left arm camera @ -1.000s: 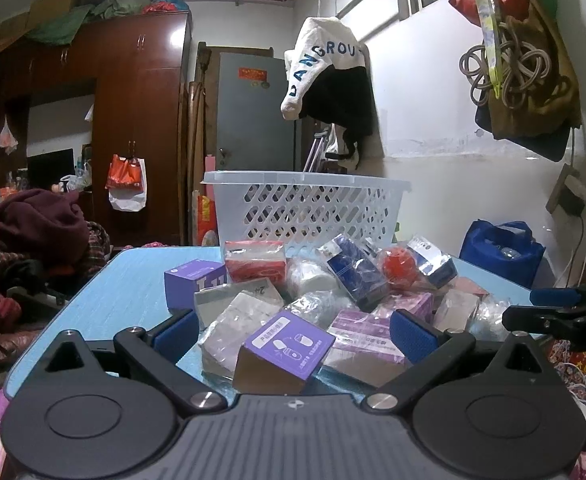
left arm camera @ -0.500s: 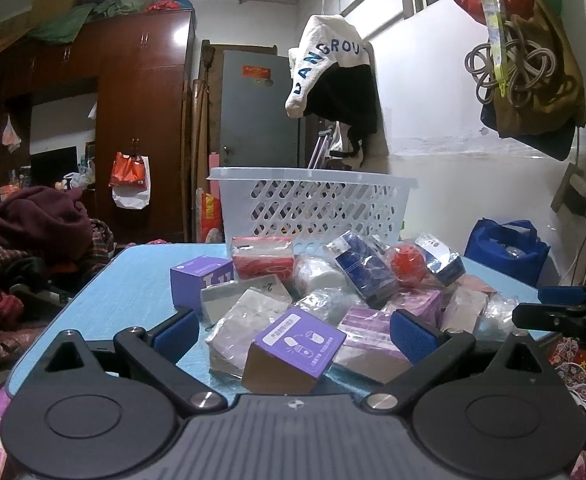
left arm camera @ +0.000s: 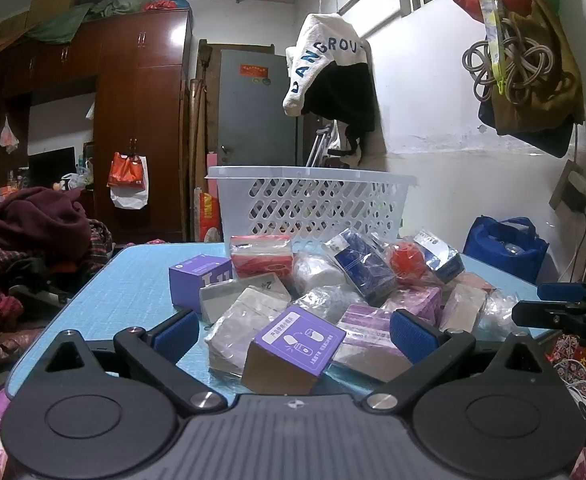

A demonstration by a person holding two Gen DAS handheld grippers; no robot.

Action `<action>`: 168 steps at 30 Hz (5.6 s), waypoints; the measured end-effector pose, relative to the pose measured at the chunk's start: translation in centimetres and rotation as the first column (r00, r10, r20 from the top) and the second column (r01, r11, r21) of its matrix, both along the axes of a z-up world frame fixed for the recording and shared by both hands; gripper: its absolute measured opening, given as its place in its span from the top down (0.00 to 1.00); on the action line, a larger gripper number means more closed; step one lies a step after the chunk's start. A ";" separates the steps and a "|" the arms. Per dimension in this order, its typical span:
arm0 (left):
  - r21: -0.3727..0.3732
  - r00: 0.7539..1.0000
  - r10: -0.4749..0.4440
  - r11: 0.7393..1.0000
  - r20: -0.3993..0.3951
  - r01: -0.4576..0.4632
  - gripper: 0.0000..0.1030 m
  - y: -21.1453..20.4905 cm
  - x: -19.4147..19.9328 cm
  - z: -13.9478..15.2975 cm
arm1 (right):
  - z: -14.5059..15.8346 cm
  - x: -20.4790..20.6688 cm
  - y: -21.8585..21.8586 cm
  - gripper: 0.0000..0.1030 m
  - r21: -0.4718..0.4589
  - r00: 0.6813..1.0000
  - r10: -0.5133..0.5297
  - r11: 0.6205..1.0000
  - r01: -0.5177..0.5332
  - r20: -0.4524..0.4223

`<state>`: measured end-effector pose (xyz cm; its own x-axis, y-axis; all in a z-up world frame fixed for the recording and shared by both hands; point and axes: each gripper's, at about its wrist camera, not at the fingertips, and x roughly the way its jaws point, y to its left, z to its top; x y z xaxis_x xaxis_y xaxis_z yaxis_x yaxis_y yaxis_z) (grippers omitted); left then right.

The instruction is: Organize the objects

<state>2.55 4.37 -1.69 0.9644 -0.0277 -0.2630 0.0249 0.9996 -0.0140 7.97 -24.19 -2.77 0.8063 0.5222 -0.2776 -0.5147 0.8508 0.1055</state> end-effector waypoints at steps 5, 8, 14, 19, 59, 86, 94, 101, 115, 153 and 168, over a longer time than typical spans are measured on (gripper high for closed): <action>0.001 1.000 0.000 1.000 0.000 0.000 0.00 0.0 0.0 0.0 | -0.1 0.1 -0.1 0.00 -0.003 1.000 -0.002 1.000 0.002 -0.005; 0.003 1.000 -0.006 1.000 -0.003 0.006 0.00 0.0 0.0 -0.1 | -0.1 0.0 -0.1 0.00 -0.002 1.000 0.000 1.000 0.000 -0.004; 0.012 1.000 -0.004 1.000 -0.005 0.004 0.00 0.0 -0.1 -0.2 | 0.1 -0.1 -0.1 0.00 0.001 1.000 0.003 1.000 -0.003 0.009; 0.011 1.000 -0.003 1.000 0.008 0.003 0.00 0.2 -0.2 0.0 | 0.0 0.0 -0.1 0.00 0.002 1.000 0.003 1.000 -0.003 0.003; 0.061 0.995 -0.060 0.997 0.076 0.055 0.56 2.8 -0.7 -1.3 | -0.9 1.5 -1.2 0.52 -0.013 0.999 -0.038 0.999 0.038 0.018; -0.100 0.998 -0.063 0.993 -0.014 0.061 0.31 2.4 24.5 10.6 | 10.9 21.6 9.8 0.44 -0.010 0.992 0.090 0.996 -0.090 0.088; -0.075 0.994 -0.090 0.993 0.056 0.094 0.15 4.1 15.6 9.3 | 11.0 14.6 6.4 0.00 0.029 0.998 0.032 0.999 -0.033 0.060; -0.091 0.990 -0.112 0.989 0.084 0.120 0.13 5.4 5.3 3.2 | 3.3 4.2 2.3 0.00 -0.069 0.995 0.066 0.996 -0.061 0.069; 0.047 0.998 -0.052 0.998 0.027 0.050 0.14 4.0 3.5 -1.1 | -1.8 3.1 3.8 0.08 -0.085 0.992 0.124 0.989 -0.121 0.036; -0.047 0.997 -0.055 0.997 0.046 0.057 0.44 3.7 22.1 13.2 | 13.7 20.1 12.4 0.29 -0.143 0.994 0.007 0.990 0.009 0.111; 0.009 0.975 -0.181 0.983 0.126 0.181 0.13 0.9 4.7 1.9 | 2.5 6.8 0.0 0.00 -0.035 0.998 0.010 0.999 -0.008 0.054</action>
